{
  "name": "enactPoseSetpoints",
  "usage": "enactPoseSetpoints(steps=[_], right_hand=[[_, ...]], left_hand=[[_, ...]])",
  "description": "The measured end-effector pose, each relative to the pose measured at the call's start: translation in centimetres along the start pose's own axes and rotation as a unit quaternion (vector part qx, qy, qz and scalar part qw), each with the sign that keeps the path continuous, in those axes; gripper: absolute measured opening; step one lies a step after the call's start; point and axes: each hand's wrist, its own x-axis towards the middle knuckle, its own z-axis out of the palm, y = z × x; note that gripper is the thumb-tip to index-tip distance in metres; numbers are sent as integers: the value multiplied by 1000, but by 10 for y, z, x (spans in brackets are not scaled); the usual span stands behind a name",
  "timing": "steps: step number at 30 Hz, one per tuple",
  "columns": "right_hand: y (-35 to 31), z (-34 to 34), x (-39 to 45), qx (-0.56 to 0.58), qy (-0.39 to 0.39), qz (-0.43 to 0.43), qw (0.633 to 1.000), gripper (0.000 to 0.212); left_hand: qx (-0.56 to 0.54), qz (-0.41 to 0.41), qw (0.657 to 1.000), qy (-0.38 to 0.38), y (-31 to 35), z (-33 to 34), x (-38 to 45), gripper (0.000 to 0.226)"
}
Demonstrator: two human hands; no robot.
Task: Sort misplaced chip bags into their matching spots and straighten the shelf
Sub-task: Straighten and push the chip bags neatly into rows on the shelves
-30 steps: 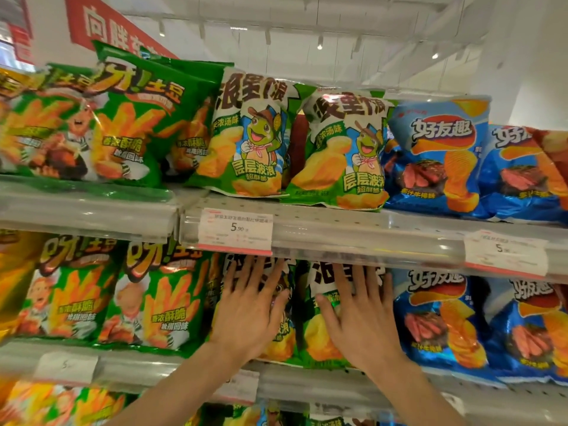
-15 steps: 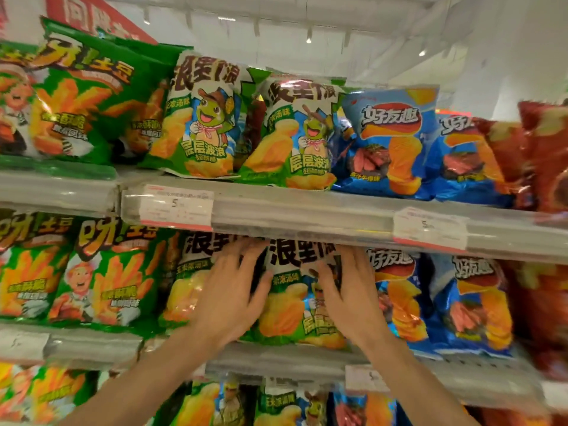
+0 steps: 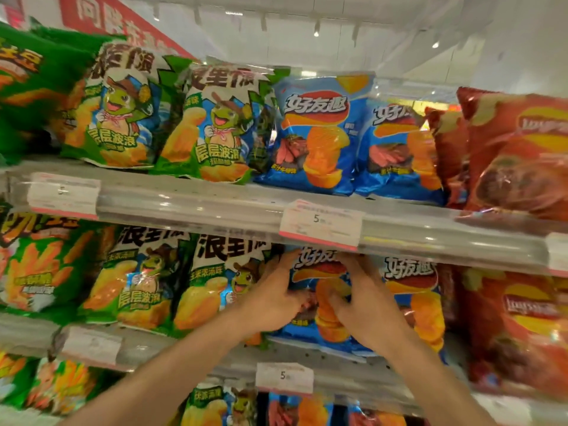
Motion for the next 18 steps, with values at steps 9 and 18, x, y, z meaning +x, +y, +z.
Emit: enactPoseSetpoints(steps=[9, 18], right_hand=[[2, 11, 5, -17, -41, 40, 998, 85], [12, 15, 5, -19, -39, 29, 999, 98]], left_hand=[[-95, -62, 993, 35, -8, 20, 29, 76], [-111, -20, 992, 61, -16, 28, 32, 88]])
